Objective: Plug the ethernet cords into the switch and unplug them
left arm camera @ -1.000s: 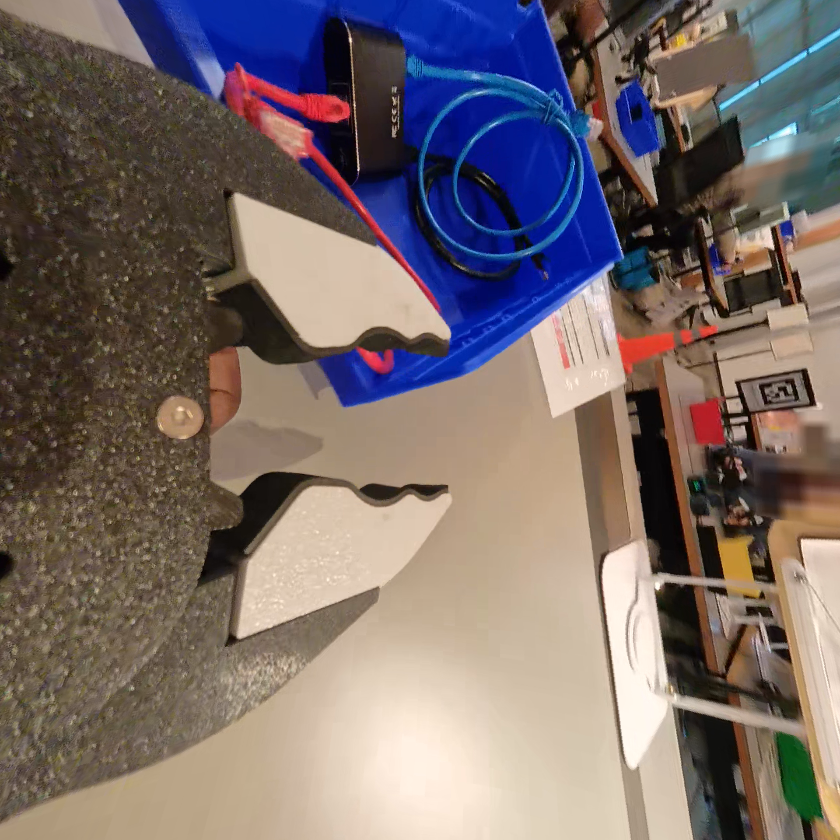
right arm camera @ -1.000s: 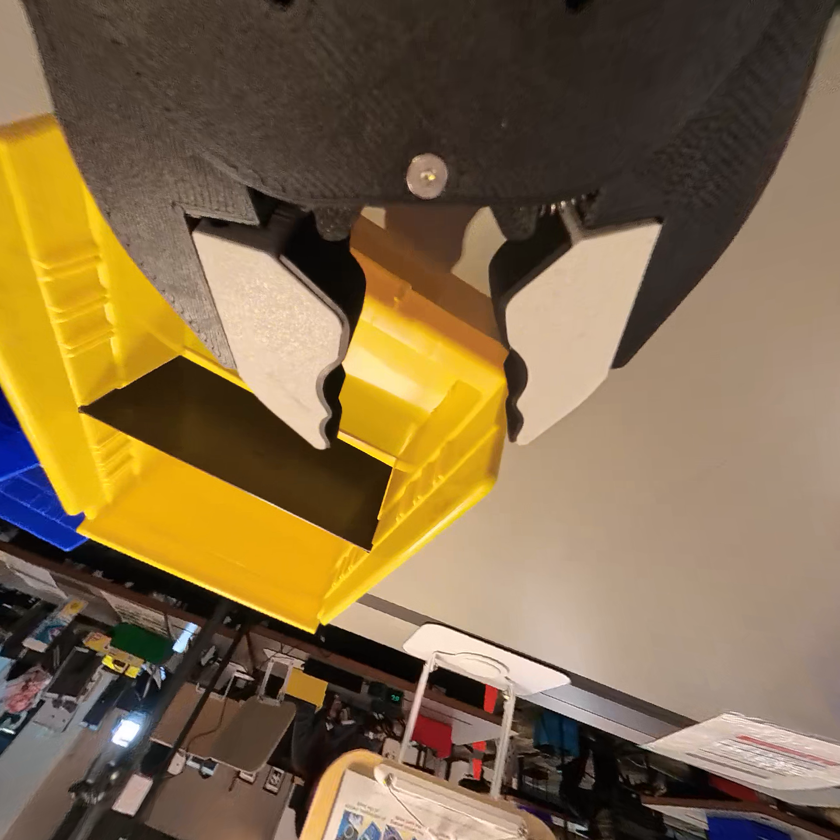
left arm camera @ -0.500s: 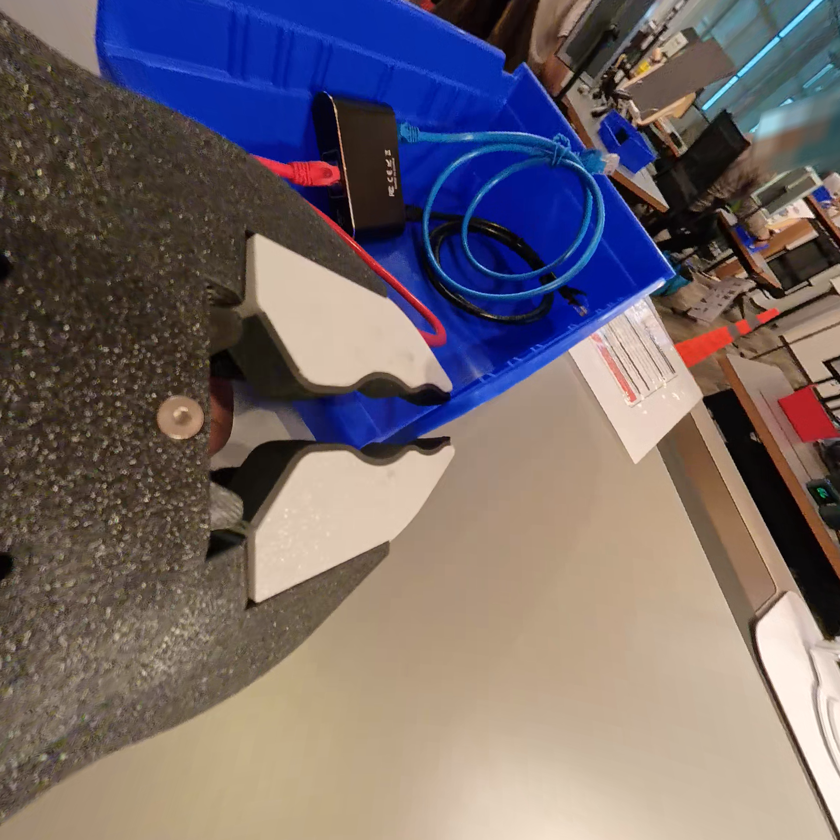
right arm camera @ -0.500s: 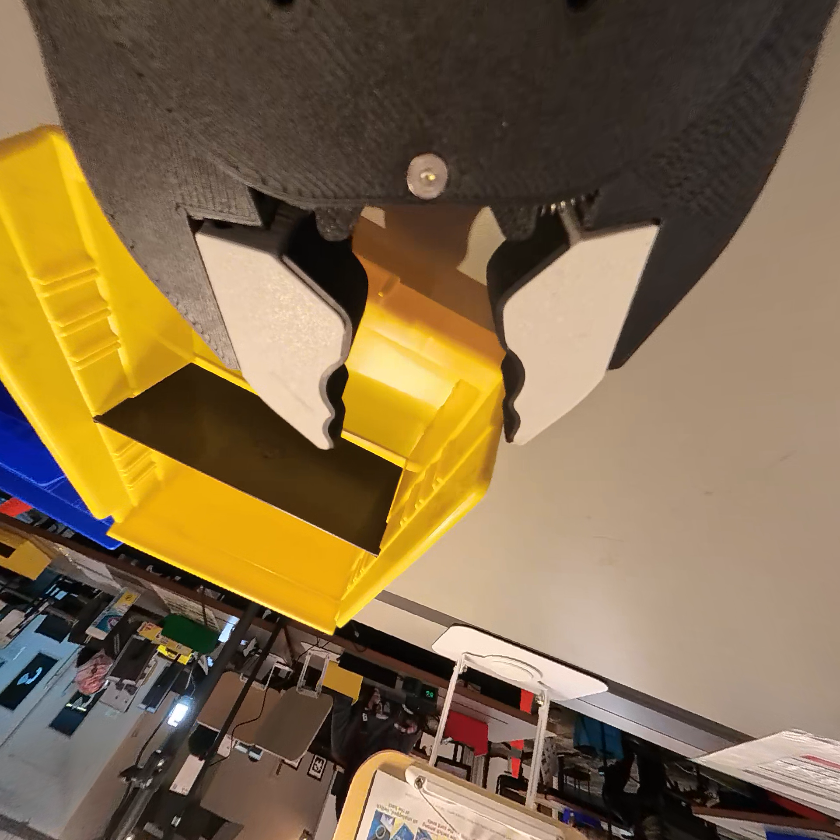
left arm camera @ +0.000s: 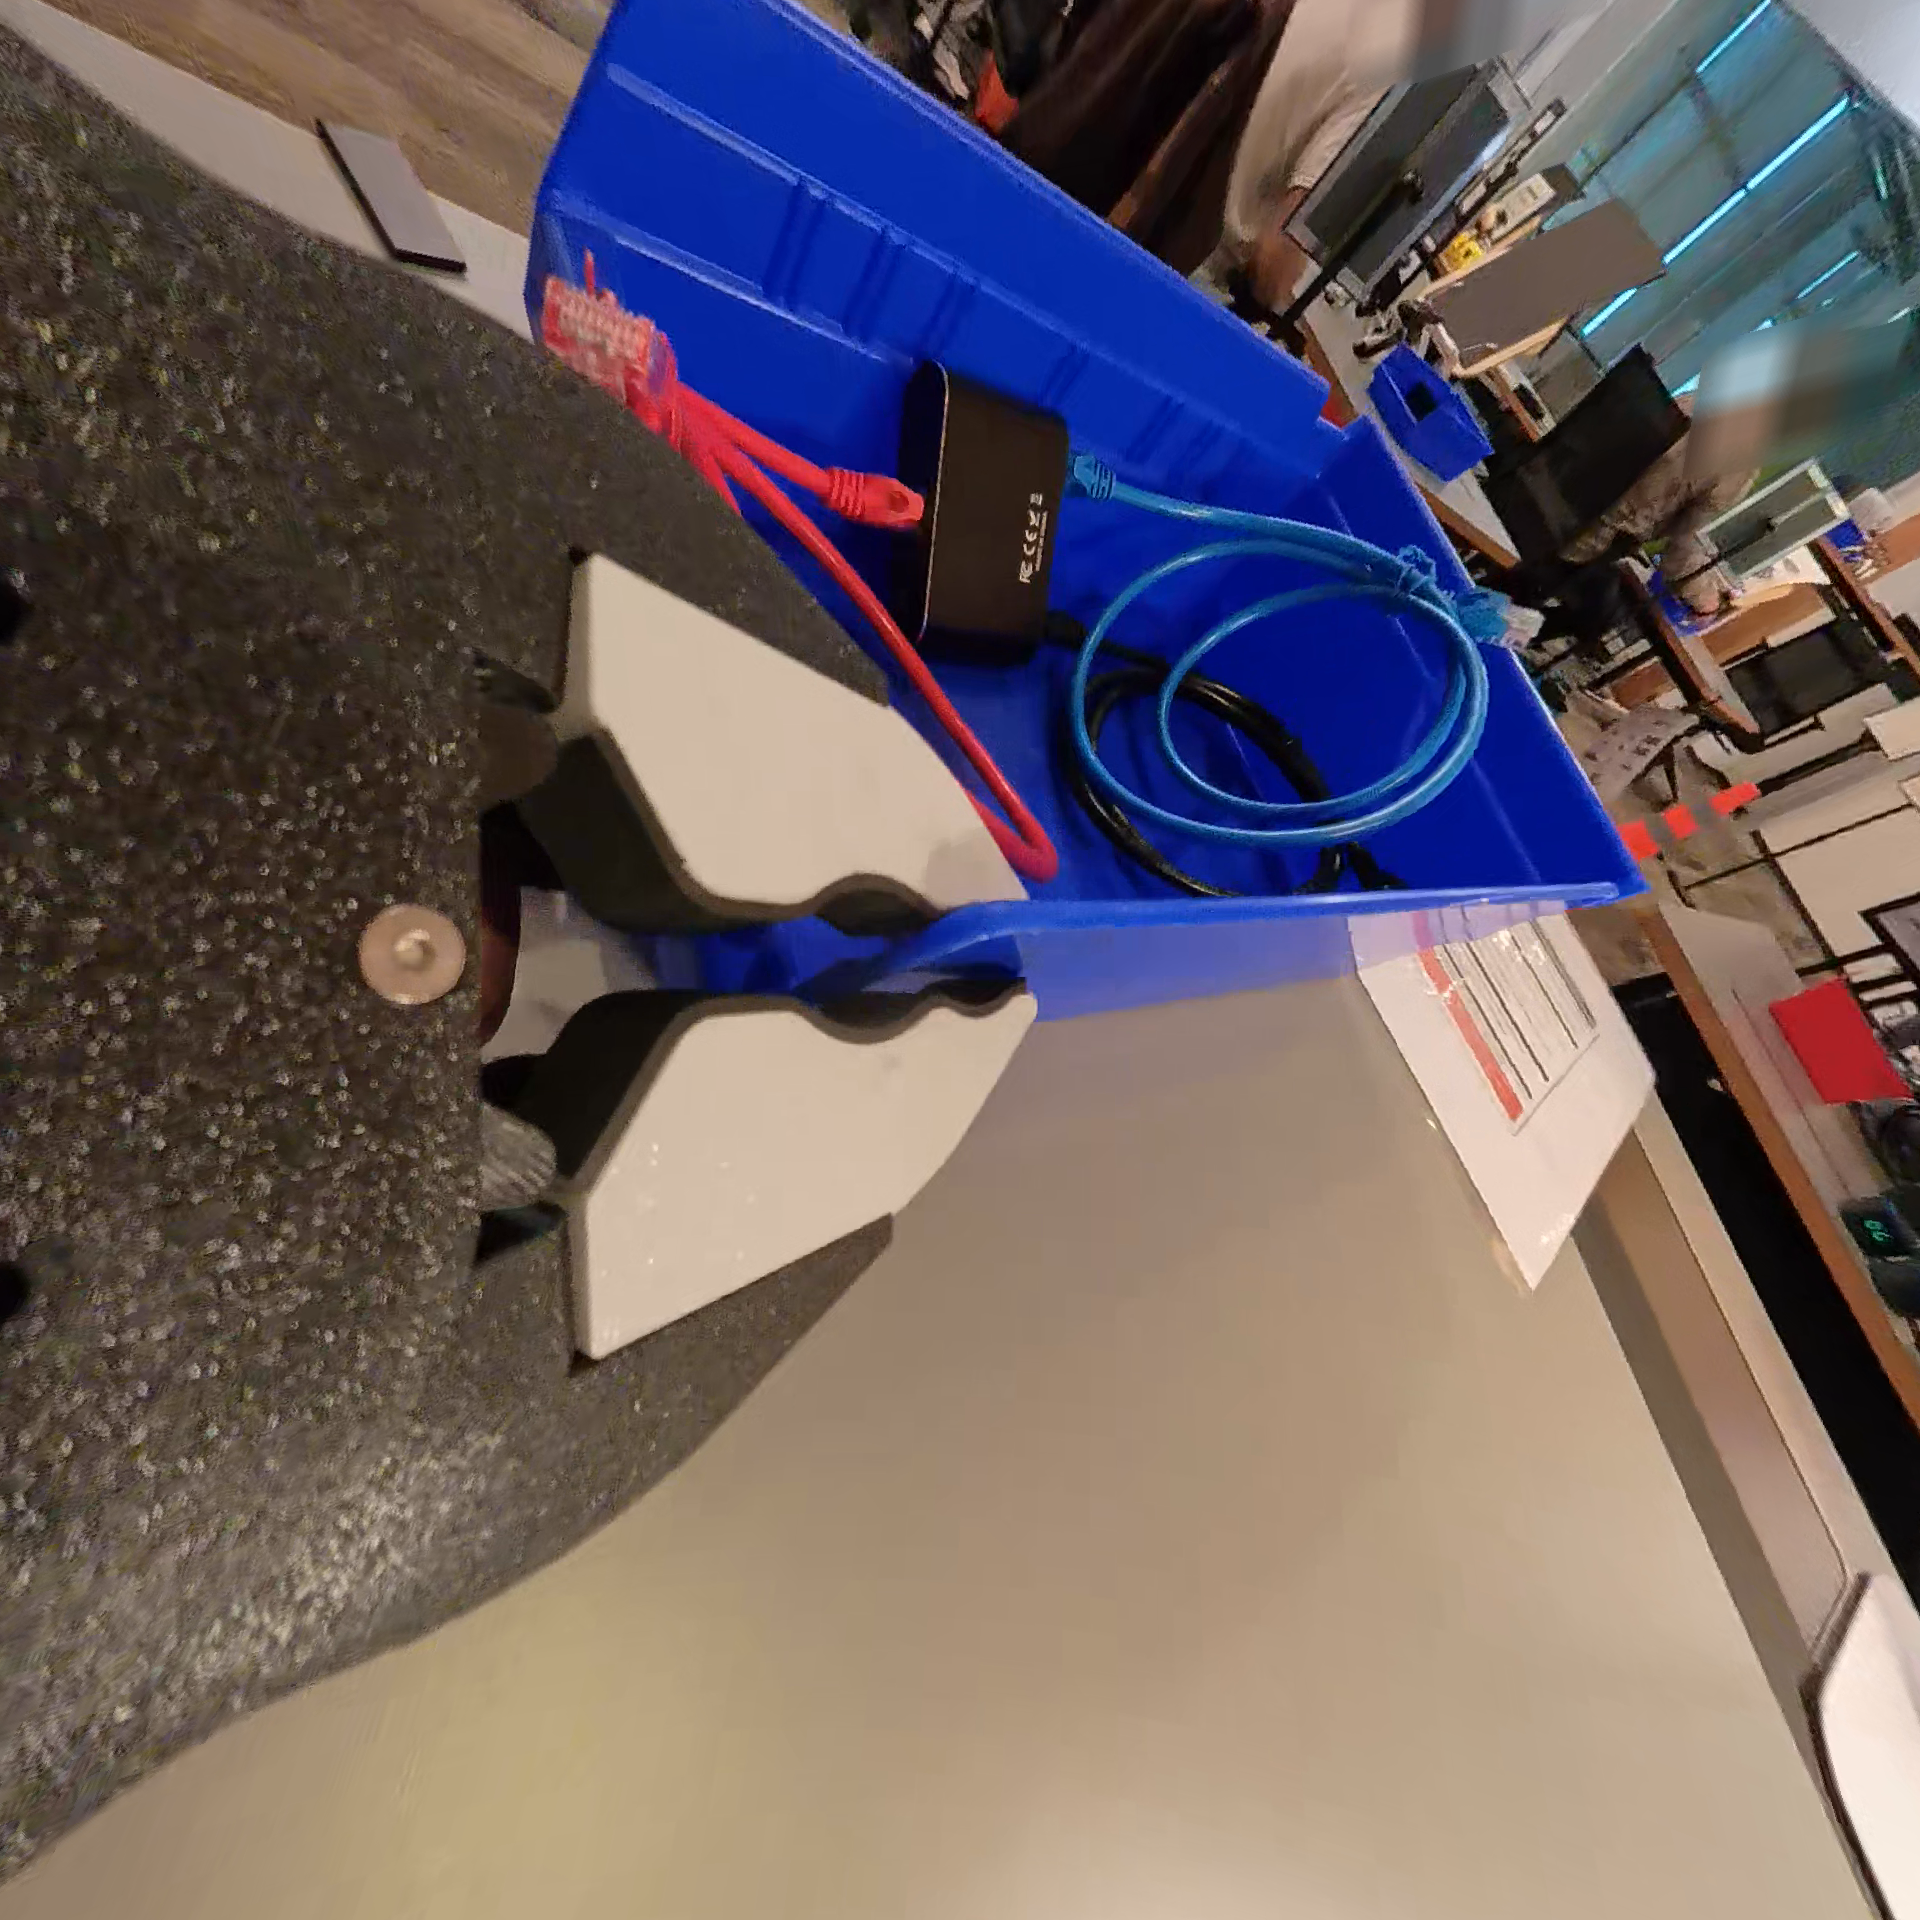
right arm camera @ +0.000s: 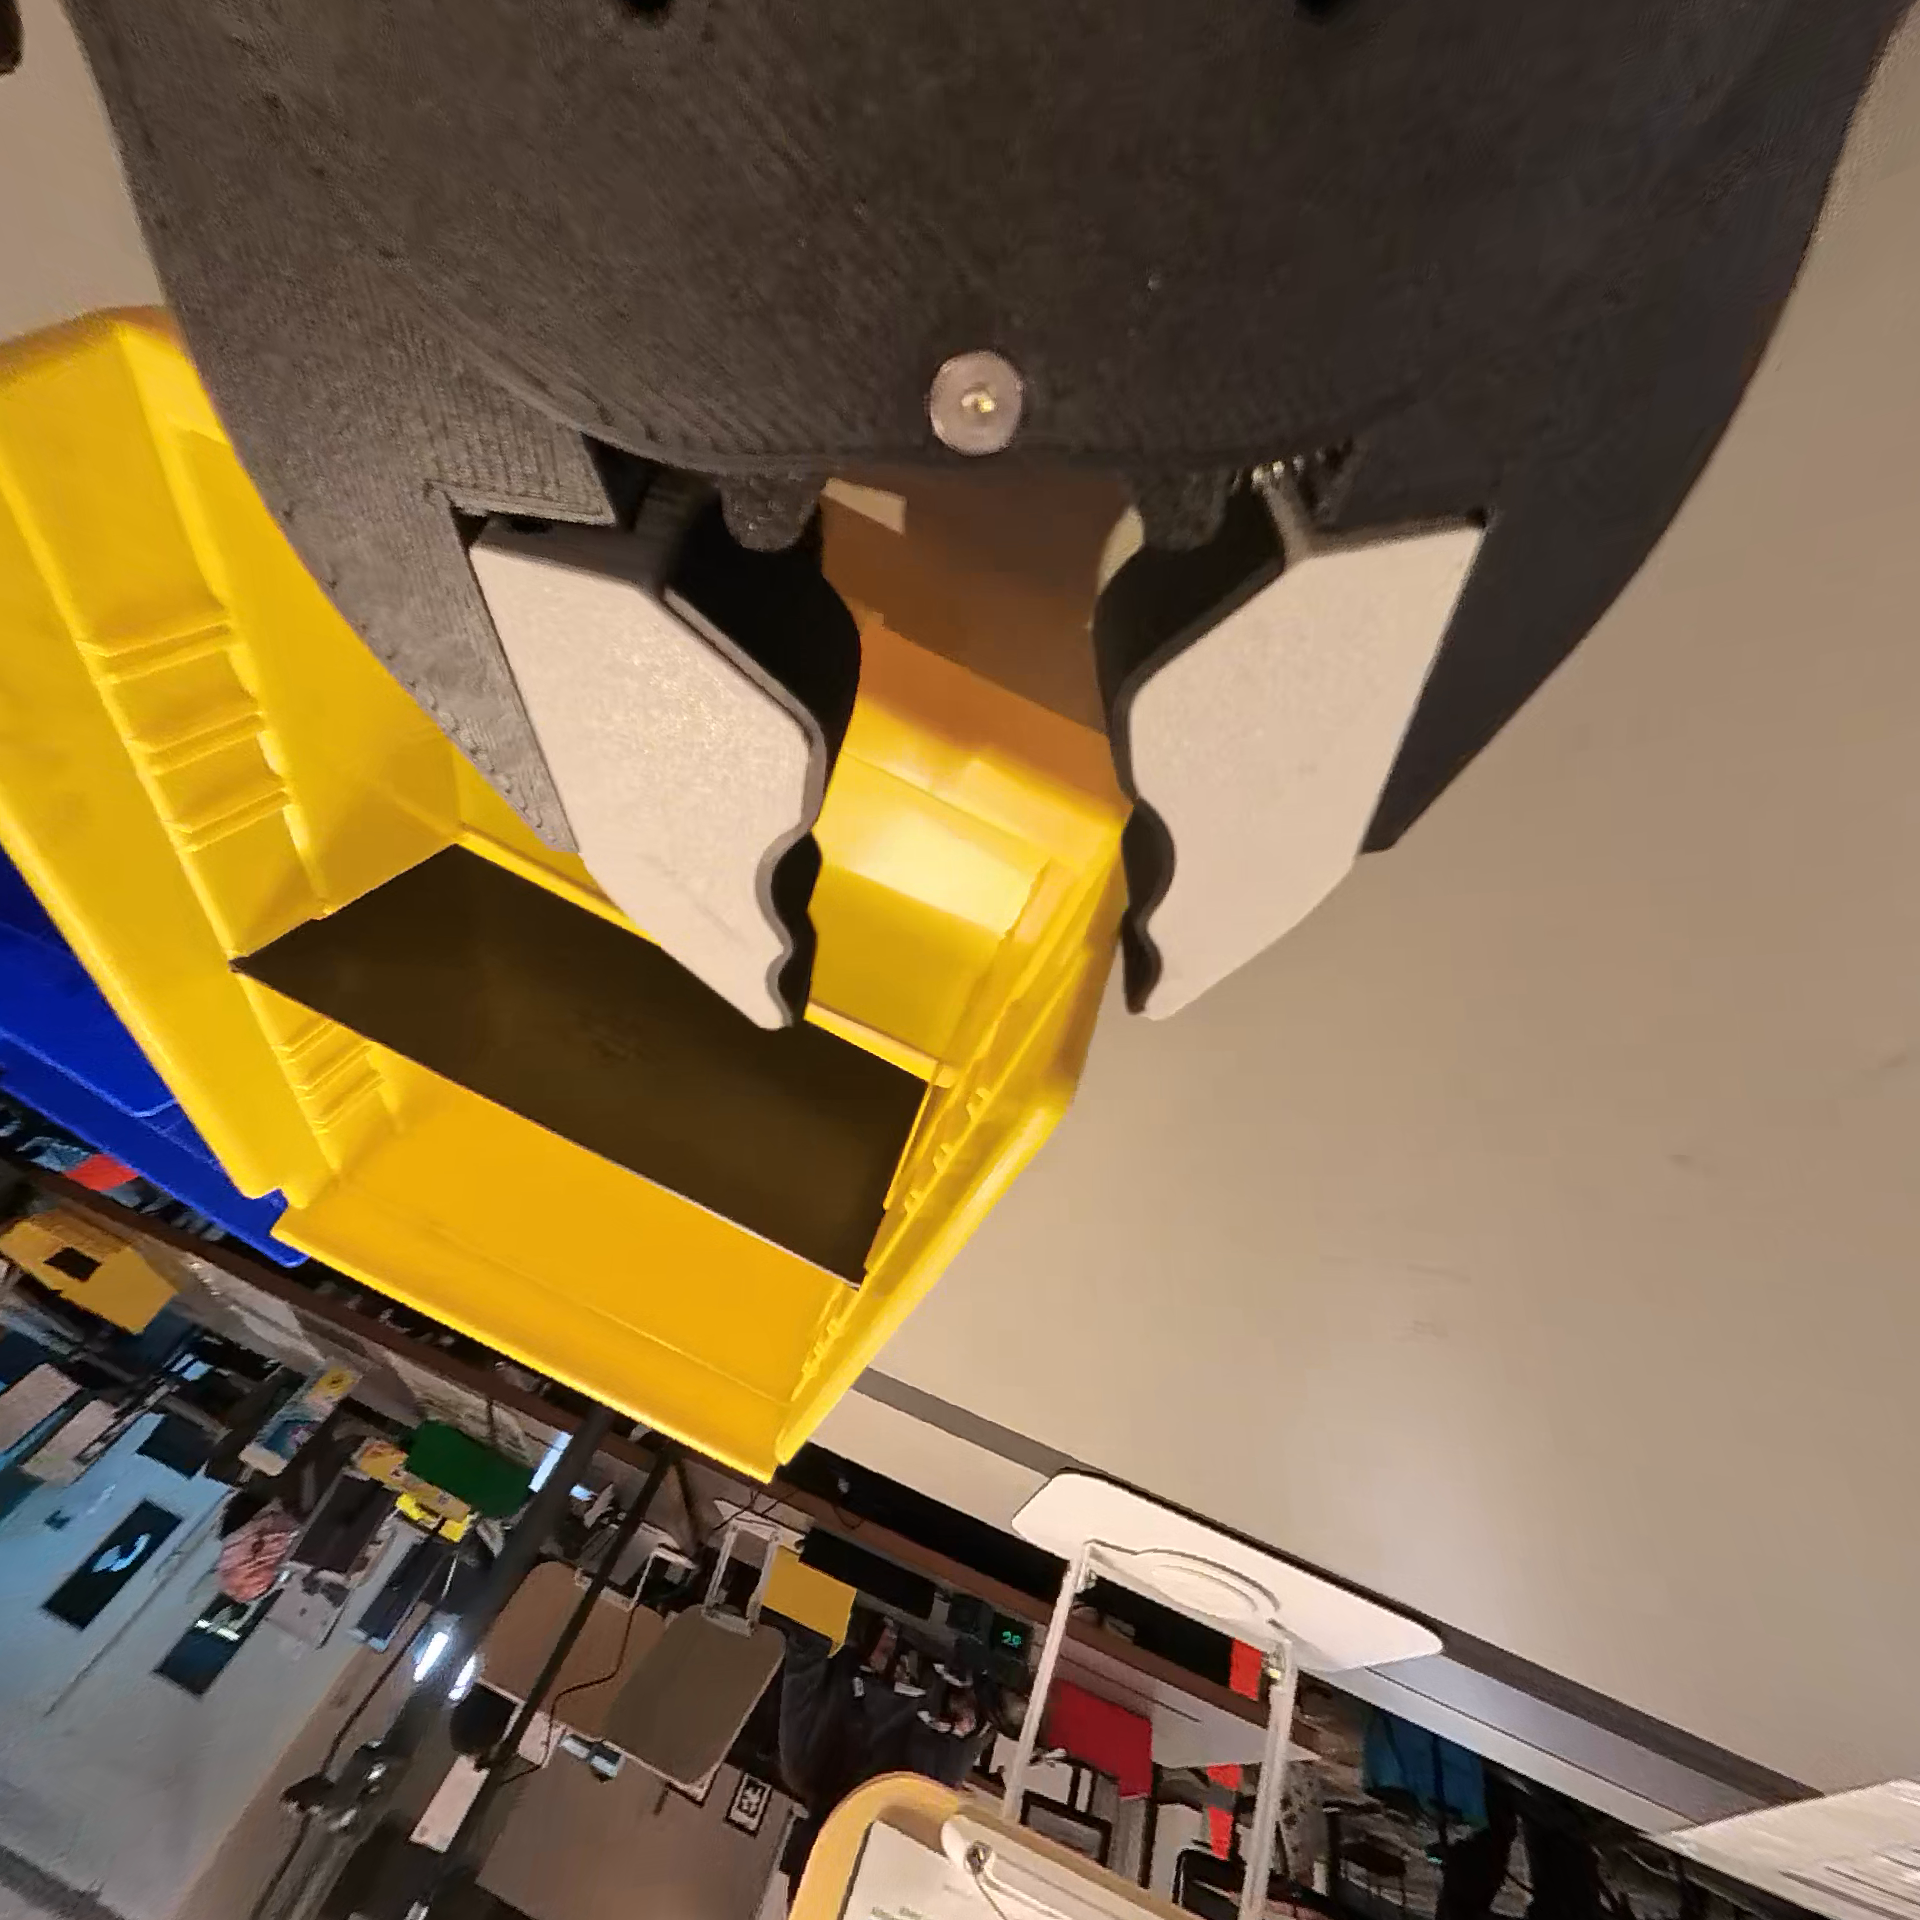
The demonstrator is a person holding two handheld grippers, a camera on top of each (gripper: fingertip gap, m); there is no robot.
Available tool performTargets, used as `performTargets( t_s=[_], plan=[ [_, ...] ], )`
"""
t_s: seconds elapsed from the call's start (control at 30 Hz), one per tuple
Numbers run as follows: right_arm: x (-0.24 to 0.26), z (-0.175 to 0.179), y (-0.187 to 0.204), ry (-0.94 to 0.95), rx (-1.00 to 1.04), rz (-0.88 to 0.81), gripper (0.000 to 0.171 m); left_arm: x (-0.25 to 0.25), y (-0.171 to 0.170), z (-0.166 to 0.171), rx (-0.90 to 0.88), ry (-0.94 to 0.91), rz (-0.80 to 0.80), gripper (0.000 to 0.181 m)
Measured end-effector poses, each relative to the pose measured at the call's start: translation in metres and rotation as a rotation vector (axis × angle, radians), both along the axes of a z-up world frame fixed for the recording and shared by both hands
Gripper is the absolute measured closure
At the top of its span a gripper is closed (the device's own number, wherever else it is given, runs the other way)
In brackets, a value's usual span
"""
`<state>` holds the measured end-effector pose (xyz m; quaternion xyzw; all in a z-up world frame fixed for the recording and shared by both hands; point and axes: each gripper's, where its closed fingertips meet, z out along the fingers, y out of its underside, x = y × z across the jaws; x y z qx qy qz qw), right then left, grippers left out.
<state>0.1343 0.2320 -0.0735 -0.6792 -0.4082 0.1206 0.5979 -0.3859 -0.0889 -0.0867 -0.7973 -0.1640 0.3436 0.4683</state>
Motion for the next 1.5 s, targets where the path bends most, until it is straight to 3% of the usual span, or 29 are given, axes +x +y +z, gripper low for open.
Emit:
performTargets(
  t_s=[0.37, 0.73, 0.8, 0.87, 0.93, 1.13, 1.33, 1.5],
  plan=[
    [0.007, 0.001, 0.015, 0.016, 0.023, -0.089, 0.146, -0.012, -0.01, 0.001, 0.019, 0.062, 0.027, 0.172],
    [0.004, -0.002, 0.028, -0.008, -0.034, -0.08, 0.14, -0.01, -0.012, 0.001, -0.034, 0.145, 0.07, 0.165],
    [0.0, -0.002, 0.028, -0.006, -0.044, -0.061, 0.146, -0.01, -0.012, 0.001, -0.018, 0.122, 0.061, 0.168],
    [0.002, -0.002, 0.03, -0.014, -0.023, -0.061, 0.163, -0.01, -0.012, 0.001, -0.001, 0.09, 0.042, 0.17],
    [0.014, -0.002, 0.038, -0.031, 0.003, -0.117, 0.167, -0.009, -0.011, 0.0, 0.008, 0.073, 0.03, 0.171],
    [0.065, -0.002, 0.064, 0.031, -0.038, -0.148, 0.165, -0.009, -0.011, 0.0, 0.008, 0.073, 0.029, 0.171],
    [0.082, -0.006, 0.088, 0.003, -0.073, -0.195, 0.165, -0.009, -0.011, 0.0, 0.008, 0.072, 0.029, 0.172],
    [0.083, -0.005, 0.086, 0.005, -0.061, -0.262, 0.167, -0.008, -0.01, 0.0, 0.006, 0.077, 0.031, 0.172]
  ],
)
